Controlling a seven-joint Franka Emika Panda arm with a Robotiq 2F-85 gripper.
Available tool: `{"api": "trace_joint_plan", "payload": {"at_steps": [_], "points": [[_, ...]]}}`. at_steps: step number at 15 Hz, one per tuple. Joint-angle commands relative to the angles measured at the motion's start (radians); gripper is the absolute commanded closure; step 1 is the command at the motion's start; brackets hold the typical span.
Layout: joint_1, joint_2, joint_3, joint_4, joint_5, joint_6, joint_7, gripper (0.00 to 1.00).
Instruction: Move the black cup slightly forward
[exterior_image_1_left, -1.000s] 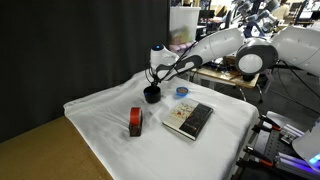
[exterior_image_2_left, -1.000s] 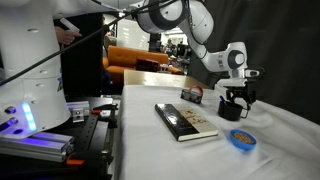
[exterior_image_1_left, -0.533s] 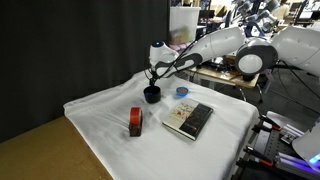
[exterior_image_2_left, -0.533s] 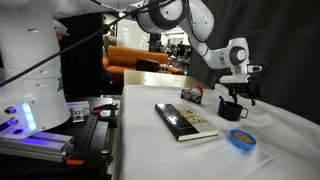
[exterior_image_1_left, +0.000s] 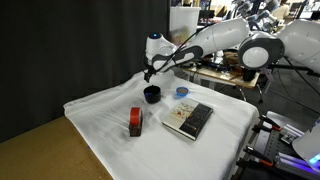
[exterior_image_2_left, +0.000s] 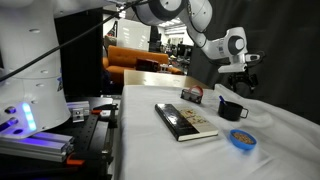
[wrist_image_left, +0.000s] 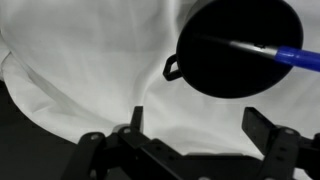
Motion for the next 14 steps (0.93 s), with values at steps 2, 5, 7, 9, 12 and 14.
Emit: {"api": "trace_joint_plan", "payload": {"at_steps": [2,5,7,9,12,14], "points": [[0.019,-0.214,-0.006,-0.245,-0.015,0.015,0.038,0.00],[0.043,-0.337,-0.009,-0.353,-0.021,-0.018,0.054,0.00],[0.062,-0.423,-0.007,-0.430,-0.008,-0.056,0.068,0.00],[0.076,-0.516,0.003,-0.519,-0.013,-0.116,0.077,0.00],[0.087,-0.655,0.014,-0.662,-0.026,-0.188,0.107,0.00],[0.080,-0.739,0.029,-0.769,-0.031,-0.202,0.116,0.00]]}}
